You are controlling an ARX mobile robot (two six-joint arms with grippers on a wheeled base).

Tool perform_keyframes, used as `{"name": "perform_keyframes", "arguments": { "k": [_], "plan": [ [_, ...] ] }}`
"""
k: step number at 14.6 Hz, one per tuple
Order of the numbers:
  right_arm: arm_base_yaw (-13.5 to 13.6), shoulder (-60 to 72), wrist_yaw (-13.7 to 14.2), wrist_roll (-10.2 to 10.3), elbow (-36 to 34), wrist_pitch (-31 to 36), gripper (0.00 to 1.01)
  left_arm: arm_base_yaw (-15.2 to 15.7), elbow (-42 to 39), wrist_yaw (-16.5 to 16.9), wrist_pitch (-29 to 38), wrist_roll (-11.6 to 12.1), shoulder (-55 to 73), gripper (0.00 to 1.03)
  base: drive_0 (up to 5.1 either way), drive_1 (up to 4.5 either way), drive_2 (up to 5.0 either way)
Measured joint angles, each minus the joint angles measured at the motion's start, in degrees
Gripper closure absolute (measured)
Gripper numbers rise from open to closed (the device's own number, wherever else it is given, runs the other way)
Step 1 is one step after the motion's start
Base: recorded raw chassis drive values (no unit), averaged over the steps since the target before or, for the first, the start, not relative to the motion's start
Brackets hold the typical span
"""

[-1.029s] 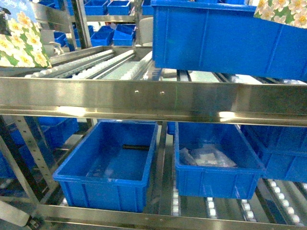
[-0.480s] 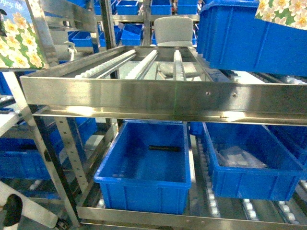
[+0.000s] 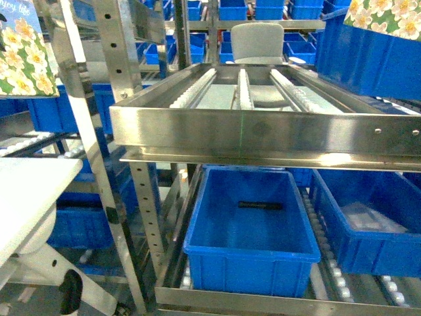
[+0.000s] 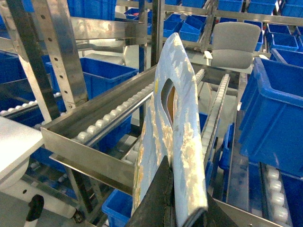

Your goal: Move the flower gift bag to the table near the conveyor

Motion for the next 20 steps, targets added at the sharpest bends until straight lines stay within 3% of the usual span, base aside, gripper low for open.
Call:
{"name": "perform_keyframes", "arguments": {
  "k": [20],
  "plan": [
    [-0.04,-0.17,0.02,0.00,0.00,-0.07,0.99,-0.04,0.00,0.00,0.00,0.00,0.02,1.01,-5.0,2.47,2.5]
  ]
}}
